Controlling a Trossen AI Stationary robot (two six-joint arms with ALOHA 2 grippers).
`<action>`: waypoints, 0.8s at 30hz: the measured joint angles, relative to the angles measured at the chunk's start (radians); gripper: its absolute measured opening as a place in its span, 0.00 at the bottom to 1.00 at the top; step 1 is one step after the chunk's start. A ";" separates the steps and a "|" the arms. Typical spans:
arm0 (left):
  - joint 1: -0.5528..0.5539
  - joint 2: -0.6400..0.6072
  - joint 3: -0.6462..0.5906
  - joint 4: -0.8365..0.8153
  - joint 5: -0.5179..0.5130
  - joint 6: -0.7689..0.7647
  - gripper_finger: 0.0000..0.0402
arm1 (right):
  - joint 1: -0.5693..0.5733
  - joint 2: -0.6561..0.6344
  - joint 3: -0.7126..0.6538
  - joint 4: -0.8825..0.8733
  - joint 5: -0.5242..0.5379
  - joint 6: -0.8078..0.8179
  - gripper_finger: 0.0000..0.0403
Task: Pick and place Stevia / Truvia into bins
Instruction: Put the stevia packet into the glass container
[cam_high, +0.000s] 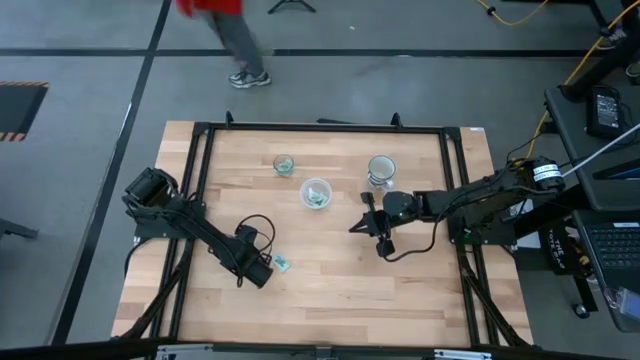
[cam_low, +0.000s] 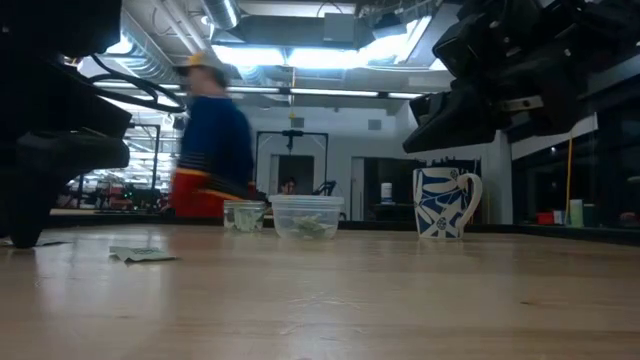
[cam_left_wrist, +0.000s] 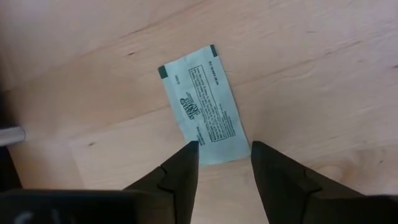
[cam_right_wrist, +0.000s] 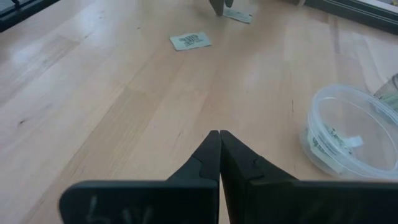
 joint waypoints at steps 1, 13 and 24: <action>0.000 0.000 -0.007 0.006 0.000 -0.002 0.35 | 0.001 0.000 0.000 0.000 0.000 0.000 0.01; -0.002 -0.028 -0.077 0.102 -0.002 -0.030 0.35 | 0.012 0.000 0.000 0.004 0.000 0.003 0.01; 0.000 -0.036 -0.081 0.134 0.006 -0.011 0.08 | 0.019 0.000 0.000 0.008 0.000 0.001 0.01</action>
